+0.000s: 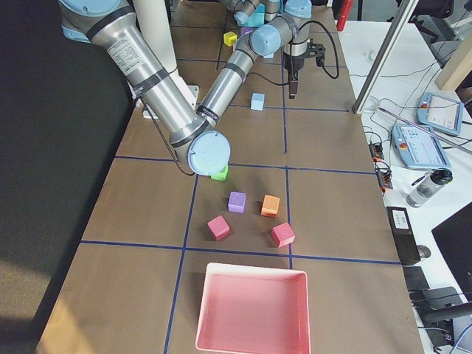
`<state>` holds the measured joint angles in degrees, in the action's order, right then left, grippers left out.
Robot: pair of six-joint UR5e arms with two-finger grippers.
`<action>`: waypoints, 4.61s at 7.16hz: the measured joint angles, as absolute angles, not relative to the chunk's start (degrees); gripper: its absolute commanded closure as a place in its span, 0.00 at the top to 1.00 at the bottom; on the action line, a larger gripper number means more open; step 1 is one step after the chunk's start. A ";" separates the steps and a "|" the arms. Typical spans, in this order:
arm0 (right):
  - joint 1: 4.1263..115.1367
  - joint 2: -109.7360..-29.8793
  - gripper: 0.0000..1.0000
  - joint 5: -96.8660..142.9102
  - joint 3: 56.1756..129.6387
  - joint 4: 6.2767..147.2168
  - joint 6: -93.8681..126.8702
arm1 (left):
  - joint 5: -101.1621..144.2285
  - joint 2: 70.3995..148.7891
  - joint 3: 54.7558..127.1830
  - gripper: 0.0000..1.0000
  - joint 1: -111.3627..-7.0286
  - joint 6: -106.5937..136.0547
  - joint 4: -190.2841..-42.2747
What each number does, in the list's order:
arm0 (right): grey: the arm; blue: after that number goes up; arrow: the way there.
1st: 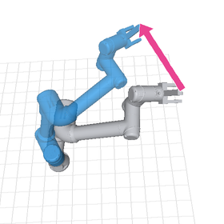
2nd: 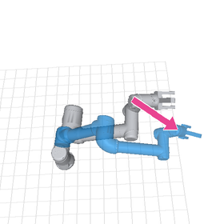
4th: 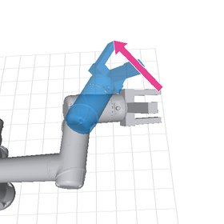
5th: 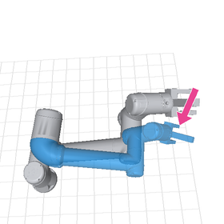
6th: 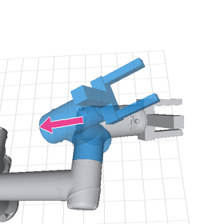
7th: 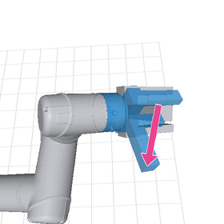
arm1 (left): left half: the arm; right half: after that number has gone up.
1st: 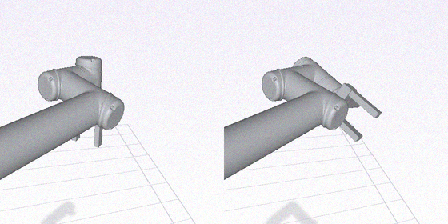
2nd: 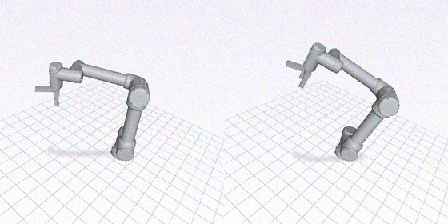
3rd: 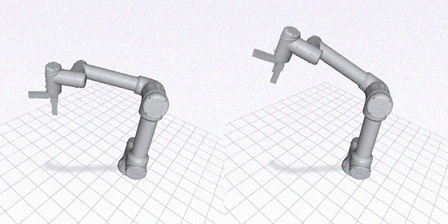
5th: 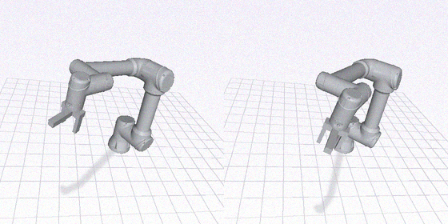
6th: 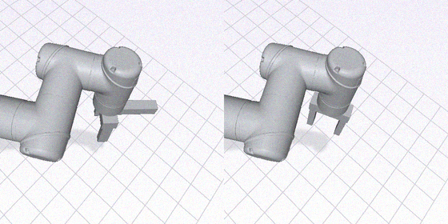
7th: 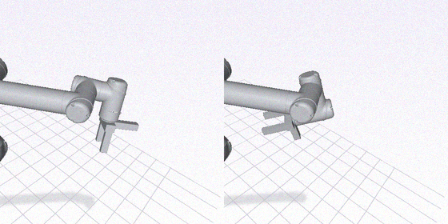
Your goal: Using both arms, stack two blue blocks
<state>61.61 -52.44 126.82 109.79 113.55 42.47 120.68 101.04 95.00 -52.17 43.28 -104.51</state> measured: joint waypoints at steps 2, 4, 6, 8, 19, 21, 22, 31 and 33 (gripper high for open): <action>64.53 -53.98 1.00 128.16 109.84 113.55 38.52 | 120.58 100.99 92.03 0.70 -50.77 43.36 -107.21; 65.66 -54.50 1.00 128.38 109.78 113.55 37.10 | 120.78 101.12 89.97 0.08 -50.29 43.42 -109.91; 66.12 -54.56 1.00 128.41 109.78 113.55 36.62 | 121.12 101.32 90.71 0.04 -50.38 43.44 -110.18; 67.13 -55.04 1.00 129.15 109.85 113.54 35.70 | 121.93 101.45 94.38 0.04 -50.90 43.40 -107.10; 81.69 -76.72 1.00 136.22 110.47 112.85 7.94 | 111.44 138.75 96.26 0.03 -32.71 60.06 -75.24; 81.73 -76.86 1.00 136.23 110.35 112.85 7.91 | 110.43 143.14 88.41 0.04 -31.74 62.34 -79.87; 81.73 -76.86 1.00 136.21 110.29 112.83 7.91 | 110.35 144.16 85.95 0.05 -31.62 62.89 -81.44; 81.74 -76.76 1.00 136.14 109.70 112.78 7.83 | 110.30 144.58 82.78 1.00 -30.06 63.14 -84.79; 81.74 -76.68 1.00 136.14 109.69 112.78 7.82 | 110.19 144.18 82.00 1.00 -30.07 63.17 -86.81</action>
<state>81.74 -76.68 136.14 109.69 112.78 7.82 110.19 144.18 82.00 -30.07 63.17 -86.81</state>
